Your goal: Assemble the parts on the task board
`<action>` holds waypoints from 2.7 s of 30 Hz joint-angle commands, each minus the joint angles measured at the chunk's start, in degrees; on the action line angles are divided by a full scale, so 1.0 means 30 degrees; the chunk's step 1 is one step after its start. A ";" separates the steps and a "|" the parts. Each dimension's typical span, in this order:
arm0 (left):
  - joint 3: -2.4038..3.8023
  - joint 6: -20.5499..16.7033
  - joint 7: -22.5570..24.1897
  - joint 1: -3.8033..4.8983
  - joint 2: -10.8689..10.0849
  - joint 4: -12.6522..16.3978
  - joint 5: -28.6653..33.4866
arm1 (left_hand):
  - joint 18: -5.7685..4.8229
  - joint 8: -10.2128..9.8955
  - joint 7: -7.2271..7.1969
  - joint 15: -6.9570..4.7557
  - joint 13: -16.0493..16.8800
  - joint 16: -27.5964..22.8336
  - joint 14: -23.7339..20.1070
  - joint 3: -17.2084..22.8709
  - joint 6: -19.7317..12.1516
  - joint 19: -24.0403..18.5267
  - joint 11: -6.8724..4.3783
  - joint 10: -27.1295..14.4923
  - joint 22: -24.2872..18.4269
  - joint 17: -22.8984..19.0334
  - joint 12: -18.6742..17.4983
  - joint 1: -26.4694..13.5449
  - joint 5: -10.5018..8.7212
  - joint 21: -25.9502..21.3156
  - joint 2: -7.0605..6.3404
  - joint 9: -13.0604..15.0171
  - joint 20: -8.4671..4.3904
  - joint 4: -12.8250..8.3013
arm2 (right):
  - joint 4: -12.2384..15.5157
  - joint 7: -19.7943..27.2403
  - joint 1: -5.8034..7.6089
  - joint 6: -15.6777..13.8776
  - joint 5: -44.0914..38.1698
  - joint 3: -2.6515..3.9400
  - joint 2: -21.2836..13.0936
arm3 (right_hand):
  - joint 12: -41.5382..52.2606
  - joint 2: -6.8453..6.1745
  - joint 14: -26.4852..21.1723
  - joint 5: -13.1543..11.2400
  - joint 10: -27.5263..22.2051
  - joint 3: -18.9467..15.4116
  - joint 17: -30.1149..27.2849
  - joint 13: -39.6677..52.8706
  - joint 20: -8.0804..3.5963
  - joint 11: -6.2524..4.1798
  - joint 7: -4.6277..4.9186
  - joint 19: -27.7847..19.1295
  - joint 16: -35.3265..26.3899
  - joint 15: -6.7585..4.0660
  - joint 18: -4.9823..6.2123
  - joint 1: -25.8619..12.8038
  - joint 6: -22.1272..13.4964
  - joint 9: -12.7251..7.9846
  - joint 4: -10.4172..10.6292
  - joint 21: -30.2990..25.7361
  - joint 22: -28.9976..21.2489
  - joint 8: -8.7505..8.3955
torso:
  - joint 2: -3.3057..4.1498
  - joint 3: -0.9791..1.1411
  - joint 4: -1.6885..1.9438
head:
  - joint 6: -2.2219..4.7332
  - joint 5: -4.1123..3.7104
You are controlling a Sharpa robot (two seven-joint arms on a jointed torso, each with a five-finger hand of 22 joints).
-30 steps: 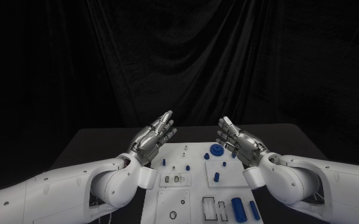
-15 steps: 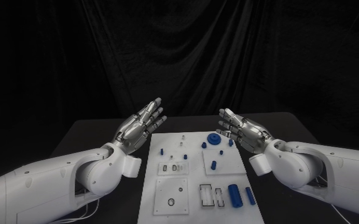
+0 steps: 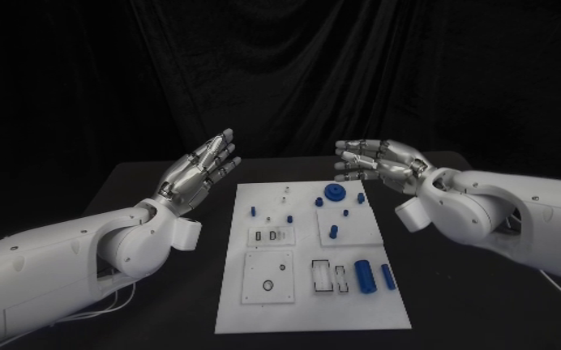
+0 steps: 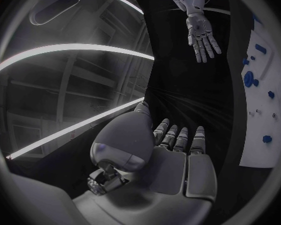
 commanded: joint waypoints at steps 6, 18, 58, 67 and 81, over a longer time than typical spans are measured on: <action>0.0023 -0.0408 0.0792 0.0024 0.0057 -0.0029 -0.0398 | 0.0363 0.0239 0.0338 0.0204 0.0085 0.0067 0.0072 0.0205 0.0440 0.0137 0.0190 0.0308 0.0085 0.0042 0.0469 0.0673 0.0807 0.0199 -0.0029 0.0051 0.0332 -0.0002 | -0.0893 -0.4454 0.1179 -0.1430 -1.0429 0.0013 0.0635 | 0.1090 -0.0326 0.6758 -0.1883 0.3476 0.1149 0.0636 0.0042 -0.1344 -0.0020 -0.0030 0.5929 0.2635 -0.1219 0.0371 0.1053 0.3972 0.0221 -0.1126 0.1869 0.0676 0.0693 | 0.0146 -0.0021 0.0054 | -0.1698 -0.0062; 0.0023 -0.0147 0.0569 0.0025 0.0088 0.0218 -0.0404 | 0.0362 0.0411 0.0702 0.0671 0.0114 0.0315 0.0267 0.0602 0.0829 0.0373 0.0222 0.0309 0.0172 0.0138 0.0829 0.1282 0.1974 0.0357 -0.0007 0.0096 0.0764 0.0021 | -0.1905 -0.7504 0.1395 -0.0200 -2.1041 0.0014 0.1962 | -0.1416 -0.1594 1.3657 -0.4512 0.7901 0.2542 0.3984 0.0056 -0.3559 -0.0856 -0.0894 1.0693 0.7367 -0.3596 0.0294 0.1000 0.5821 0.0177 -0.0565 0.7144 0.4291 -0.0218 | 0.0378 -0.0119 0.0318 | -0.3352 0.0125; 0.0024 0.0156 0.0679 0.0027 -0.0117 0.0812 -0.0404 | 0.0350 0.0462 -0.0164 0.1009 0.0086 0.0436 0.0319 0.0890 0.0836 0.0459 0.0163 0.0133 0.0186 0.0157 0.0978 0.1988 0.2973 0.0416 -0.0025 0.0085 0.1020 -0.0004 | -0.3192 -0.8328 0.0568 0.0274 -2.9234 0.0014 0.3202 | -0.3457 -0.3108 1.4884 -0.5233 0.9389 0.4753 1.2108 0.0119 -0.3681 -0.0992 -0.1828 1.1431 1.5385 -0.3806 -0.1027 -0.0151 0.6753 0.0289 -0.0135 1.8433 1.8090 -0.1190 | 0.1586 -0.0544 0.2002 | -0.2877 -0.1801; 0.0024 0.0296 0.0653 0.0027 -0.0089 0.0804 -0.0404 | 0.0349 0.0474 -0.0181 0.1018 0.0096 0.0445 0.0323 0.0916 0.0876 0.0466 0.0217 0.0151 0.0188 0.0159 0.1022 0.2038 0.3065 0.0421 -0.0022 0.0091 0.1023 -0.0011 | -0.3275 -0.8509 0.0379 0.0309 -2.9747 0.0014 0.2987 | -0.3453 -0.3131 1.4979 -0.5353 0.9631 0.4777 1.2368 0.0138 -0.3638 -0.0950 -0.1788 1.1526 1.5554 -0.3765 -0.1077 -0.0285 0.6842 0.0306 -0.0084 1.8682 1.8478 -0.1181 | 0.1524 -0.0623 0.1985 | -0.3243 -0.1728; 0.0024 0.0571 0.0660 0.0025 -0.0010 0.0616 -0.0405 | 0.0347 0.0500 -0.0105 0.1046 0.0106 0.0461 0.0332 0.0942 0.0954 0.0466 0.0285 0.0177 0.0188 0.0163 0.1071 0.2095 0.3144 0.0422 -0.0029 0.0103 0.1030 -0.0013 | -0.3646 -0.8791 0.0126 0.0446 -3.0090 0.0014 0.3113 | -0.3555 -0.3120 1.4958 -0.5163 0.9841 0.4932 1.2396 0.0120 -0.3590 -0.0922 -0.1731 1.1445 1.5610 -0.3736 -0.1069 -0.0289 0.6998 0.0335 -0.0127 1.8796 1.8686 -0.1160 | 0.1647 -0.0721 0.2081 | -0.3528 -0.1852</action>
